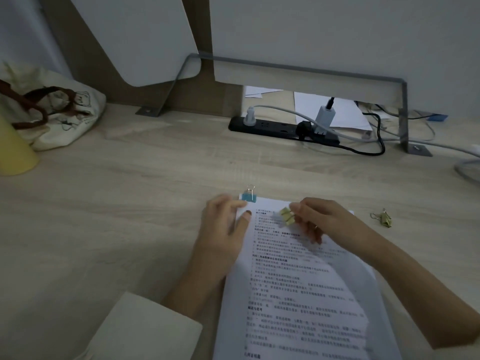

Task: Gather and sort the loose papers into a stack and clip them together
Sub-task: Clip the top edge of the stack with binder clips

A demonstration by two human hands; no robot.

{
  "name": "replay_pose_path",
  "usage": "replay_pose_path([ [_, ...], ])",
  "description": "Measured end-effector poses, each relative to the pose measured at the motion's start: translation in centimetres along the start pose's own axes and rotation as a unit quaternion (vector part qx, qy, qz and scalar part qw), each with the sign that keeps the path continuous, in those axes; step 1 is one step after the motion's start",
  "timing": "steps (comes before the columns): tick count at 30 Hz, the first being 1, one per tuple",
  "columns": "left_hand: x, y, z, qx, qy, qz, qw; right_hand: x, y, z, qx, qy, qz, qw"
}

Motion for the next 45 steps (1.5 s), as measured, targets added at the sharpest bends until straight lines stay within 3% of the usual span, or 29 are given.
replay_pose_path([
  [2, -1.4, -1.1, 1.4, 0.002, -0.059, -0.010, 0.998, -0.8, -0.2, 1.7, -0.032, 0.029, 0.002, 0.999],
  [4, -3.2, -2.8, 1.4, 0.059, -0.153, -0.048, 0.985, -1.7, -0.6, 2.9, -0.051, 0.039, -0.003, 0.998],
  [9, -4.3, -5.5, -4.6, 0.232, -0.344, -0.132, 0.900, -2.8, -1.5, 4.0, -0.077, 0.038, -0.010, 0.996],
  [11, -3.1, -6.0, -6.2, 0.247, -0.417, -0.153, 0.861, -3.1, -1.7, 4.3, -0.084, 0.037, -0.014, 0.996],
  [13, -2.2, -6.6, -6.6, 0.231, -0.453, -0.173, 0.843, -3.4, -1.7, 4.7, -0.088, 0.053, -0.011, 0.995],
  [22, -1.1, -6.1, -6.2, 0.181, -0.426, -0.177, 0.868, -2.0, -1.9, 5.3, -0.084, 0.208, 0.062, 0.972],
  [28, -1.6, -5.4, -6.0, 0.160, -0.377, -0.193, 0.892, 0.0, -2.7, 4.6, -0.054, 0.306, 0.159, 0.937],
  [32, -1.6, -4.9, -5.4, 0.195, -0.362, -0.203, 0.888, 0.6, -3.1, 4.4, -0.028, 0.355, 0.190, 0.915],
  [37, -1.5, -4.0, -4.7, 0.215, -0.290, -0.194, 0.912, 0.7, -3.3, 3.1, 0.023, 0.364, 0.199, 0.910],
  [45, -1.9, -3.0, -4.1, 0.140, -0.216, -0.212, 0.943, 2.0, -3.8, 2.6, 0.041, 0.421, 0.233, 0.876],
])
Point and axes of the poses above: each hand's wrist, its own y-axis away from the middle knuckle, its own z-axis out of the back of the hand, x = y × z, the point moved 4 cm from there along -y, towards the middle knuckle, and after that the axes turned 7 degrees about y, right-handed, at the moved point
